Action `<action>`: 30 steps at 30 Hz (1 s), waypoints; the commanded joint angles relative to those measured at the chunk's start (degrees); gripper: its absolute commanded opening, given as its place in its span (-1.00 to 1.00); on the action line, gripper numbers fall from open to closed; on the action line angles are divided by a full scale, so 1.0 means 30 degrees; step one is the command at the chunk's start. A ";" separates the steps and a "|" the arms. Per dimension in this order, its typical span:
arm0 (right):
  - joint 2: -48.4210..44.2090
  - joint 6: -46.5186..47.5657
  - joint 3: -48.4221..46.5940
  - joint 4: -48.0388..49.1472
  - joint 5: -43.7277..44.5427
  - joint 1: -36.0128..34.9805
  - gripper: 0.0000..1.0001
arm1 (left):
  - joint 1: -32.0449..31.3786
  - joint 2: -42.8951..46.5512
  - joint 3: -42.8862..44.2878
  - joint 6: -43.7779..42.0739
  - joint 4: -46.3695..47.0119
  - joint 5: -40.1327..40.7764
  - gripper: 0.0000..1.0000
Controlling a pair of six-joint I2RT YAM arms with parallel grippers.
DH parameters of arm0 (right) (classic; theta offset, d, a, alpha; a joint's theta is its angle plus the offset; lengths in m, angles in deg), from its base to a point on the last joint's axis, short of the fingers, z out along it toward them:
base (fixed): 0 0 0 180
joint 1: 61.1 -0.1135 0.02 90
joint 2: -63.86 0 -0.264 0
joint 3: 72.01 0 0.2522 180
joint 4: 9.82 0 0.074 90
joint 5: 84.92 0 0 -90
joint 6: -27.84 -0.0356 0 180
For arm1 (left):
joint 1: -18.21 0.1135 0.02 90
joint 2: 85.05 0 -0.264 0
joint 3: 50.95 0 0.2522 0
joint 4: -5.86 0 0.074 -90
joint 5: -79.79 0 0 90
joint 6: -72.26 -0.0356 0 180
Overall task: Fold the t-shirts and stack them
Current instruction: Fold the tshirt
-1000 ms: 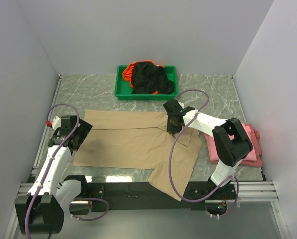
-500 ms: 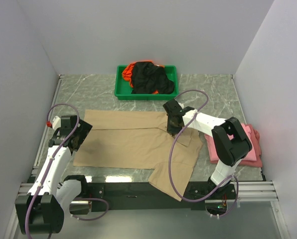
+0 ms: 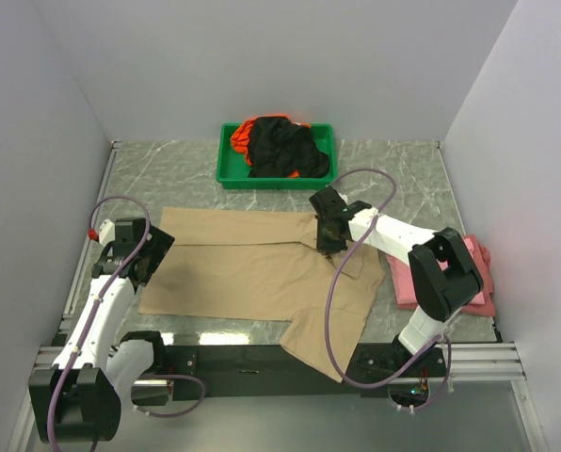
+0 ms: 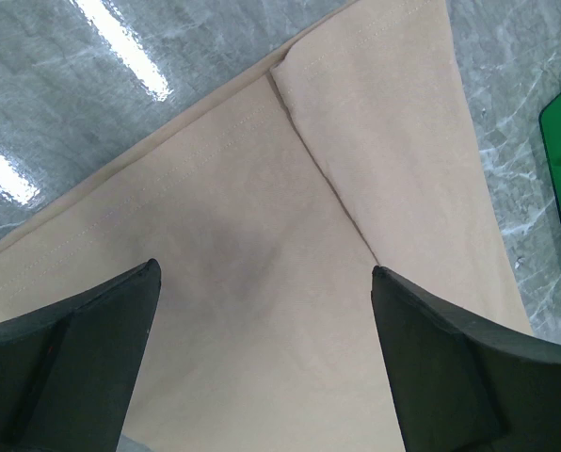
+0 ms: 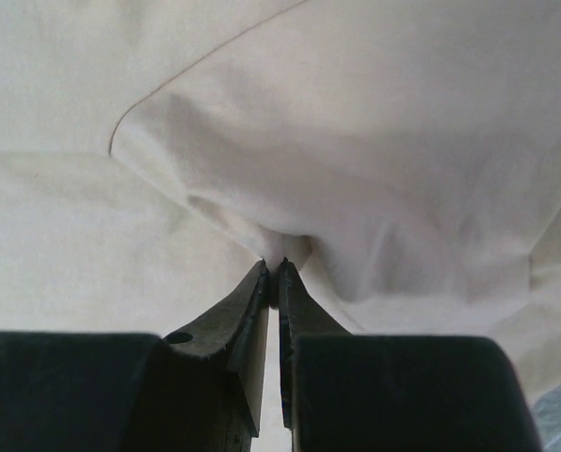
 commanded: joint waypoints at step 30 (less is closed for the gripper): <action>-0.2841 -0.0222 -0.0661 -0.1618 -0.2698 -0.1834 0.02 | -0.0045 0.0145 0.0513 -0.0238 -0.0002 -0.0385 0.99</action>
